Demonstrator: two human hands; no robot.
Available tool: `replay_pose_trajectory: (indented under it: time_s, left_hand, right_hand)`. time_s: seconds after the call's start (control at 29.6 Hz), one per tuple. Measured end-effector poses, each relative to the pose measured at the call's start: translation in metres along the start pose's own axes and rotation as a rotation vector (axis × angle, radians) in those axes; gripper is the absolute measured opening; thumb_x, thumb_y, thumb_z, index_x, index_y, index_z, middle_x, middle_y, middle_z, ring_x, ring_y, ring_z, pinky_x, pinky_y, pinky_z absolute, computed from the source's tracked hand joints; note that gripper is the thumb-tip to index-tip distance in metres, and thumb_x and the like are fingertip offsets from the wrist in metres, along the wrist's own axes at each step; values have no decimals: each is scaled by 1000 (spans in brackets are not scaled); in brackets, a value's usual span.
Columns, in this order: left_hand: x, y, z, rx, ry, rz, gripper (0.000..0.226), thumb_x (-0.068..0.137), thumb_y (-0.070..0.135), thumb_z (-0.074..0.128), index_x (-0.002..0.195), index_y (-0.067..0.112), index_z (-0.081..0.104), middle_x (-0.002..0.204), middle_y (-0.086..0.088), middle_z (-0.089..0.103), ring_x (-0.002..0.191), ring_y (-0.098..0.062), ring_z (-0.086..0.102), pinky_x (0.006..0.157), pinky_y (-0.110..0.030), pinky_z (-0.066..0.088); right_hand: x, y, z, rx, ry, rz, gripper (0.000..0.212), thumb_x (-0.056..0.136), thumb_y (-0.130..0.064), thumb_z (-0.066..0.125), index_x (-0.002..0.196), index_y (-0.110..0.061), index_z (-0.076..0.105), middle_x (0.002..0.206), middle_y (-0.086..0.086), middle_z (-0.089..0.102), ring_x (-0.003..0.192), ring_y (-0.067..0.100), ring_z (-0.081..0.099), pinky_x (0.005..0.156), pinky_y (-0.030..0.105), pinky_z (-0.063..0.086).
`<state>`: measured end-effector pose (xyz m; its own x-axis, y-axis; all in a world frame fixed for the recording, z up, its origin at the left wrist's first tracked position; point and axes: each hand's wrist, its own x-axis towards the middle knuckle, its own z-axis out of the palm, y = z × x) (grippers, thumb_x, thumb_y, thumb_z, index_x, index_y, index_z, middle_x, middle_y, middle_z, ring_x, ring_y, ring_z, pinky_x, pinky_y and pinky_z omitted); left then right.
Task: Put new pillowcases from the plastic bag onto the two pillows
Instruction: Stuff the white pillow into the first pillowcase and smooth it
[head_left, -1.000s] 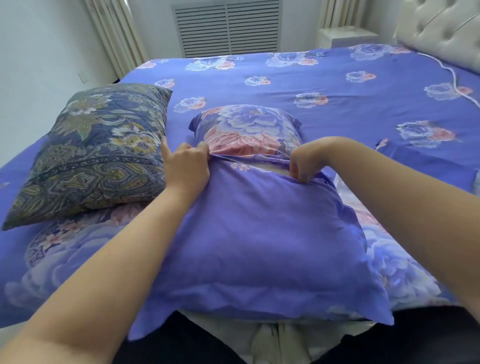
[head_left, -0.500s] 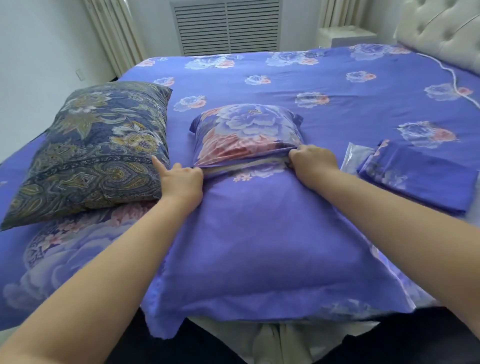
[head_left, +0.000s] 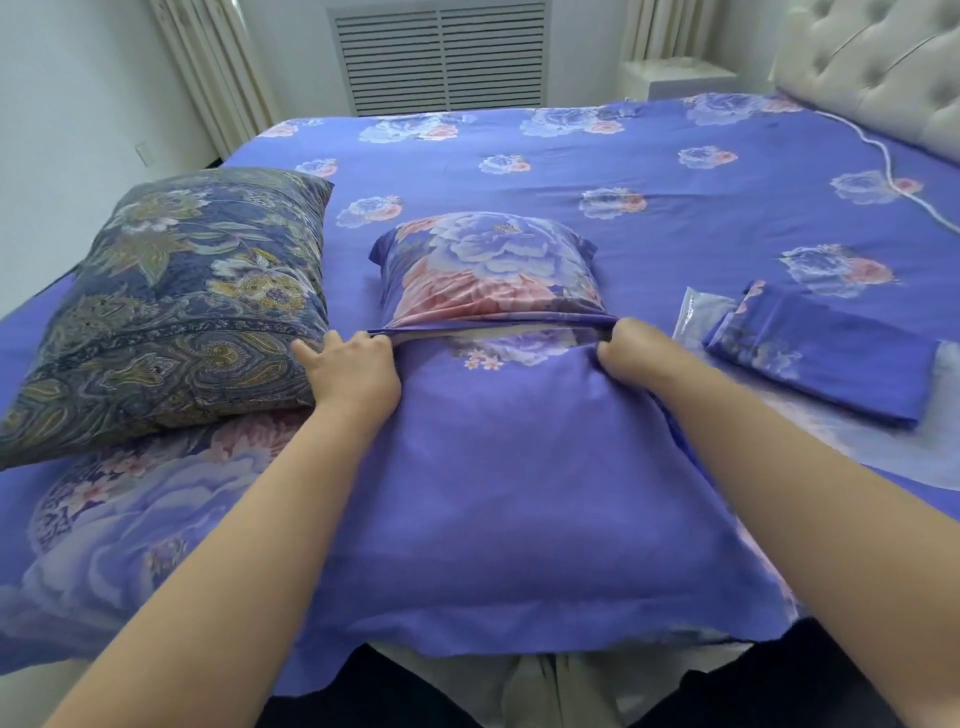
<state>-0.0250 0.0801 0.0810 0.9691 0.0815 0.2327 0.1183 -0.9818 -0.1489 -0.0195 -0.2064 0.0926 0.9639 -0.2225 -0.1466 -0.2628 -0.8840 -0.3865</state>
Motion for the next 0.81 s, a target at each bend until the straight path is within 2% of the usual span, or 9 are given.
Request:
replay_pose_trajectory:
  time_s: [0.07,0.2,0.27,0.4,0.47,0.54,0.64,0.74,0.81]
  left_hand:
    - [-7,5,-15,-40,31,61,27,93,38,45,106,23,63,110,-2,64,113,-32,49,102,-69,13]
    - [-27,20,-31,-239,126,245,32,94,48,41,109,31,63,114,10,63,118,-20,46,106,-63,11]
    - [-37,27,-31,-296,183,295,29,95,44,43,111,30,63,115,11,65,117,-19,47,105,-54,19]
    - [-56,44,-25,-486,474,478,20,90,25,56,102,20,71,101,5,71,93,-27,61,81,-40,46]
    - [-59,53,-18,-568,290,515,30,92,31,48,112,21,68,116,3,67,106,-26,58,90,-41,45]
    - [-56,52,-7,-530,24,446,41,97,42,35,133,30,52,142,7,47,130,-21,41,108,-41,32]
    - [-40,36,6,-455,-197,341,49,98,48,25,145,34,30,154,6,28,141,-19,24,115,-41,19]
    - [-36,24,2,-358,-220,207,51,99,46,28,138,17,41,144,-13,43,131,-30,40,107,-41,31]
    - [-45,26,-2,-269,-33,243,46,98,41,34,129,11,50,130,-15,55,118,-33,52,97,-40,37]
  right_hand:
    - [-9,-3,6,-28,-31,-12,48,96,-32,39,133,-1,37,137,24,47,123,36,48,96,39,37]
    - [-37,-12,-1,-39,-20,-247,62,95,-54,32,146,-20,21,153,15,24,138,34,29,112,45,25]
    - [-52,-19,-3,-50,-45,-345,68,93,-59,32,150,-30,10,158,7,12,143,31,18,116,43,17]
    - [-77,-29,8,-211,24,-380,72,91,-62,32,151,-31,6,159,9,4,144,33,12,116,46,16]
    - [-83,-27,18,-257,0,-410,73,86,-69,23,148,-33,16,159,7,8,143,32,15,114,49,20]
    - [-77,-21,26,-266,-98,-424,72,80,-75,16,144,-42,21,159,1,11,143,29,17,113,51,19]
    - [-52,-5,24,-237,-191,-333,65,87,-71,23,146,-43,17,159,-3,14,144,25,18,115,48,16]
    - [-35,11,17,-178,-119,-171,64,93,-62,27,146,-26,28,152,10,32,137,29,34,112,41,26]
    - [-43,8,20,-136,-25,-230,58,95,-54,31,141,-18,36,147,13,39,133,30,39,108,40,30]
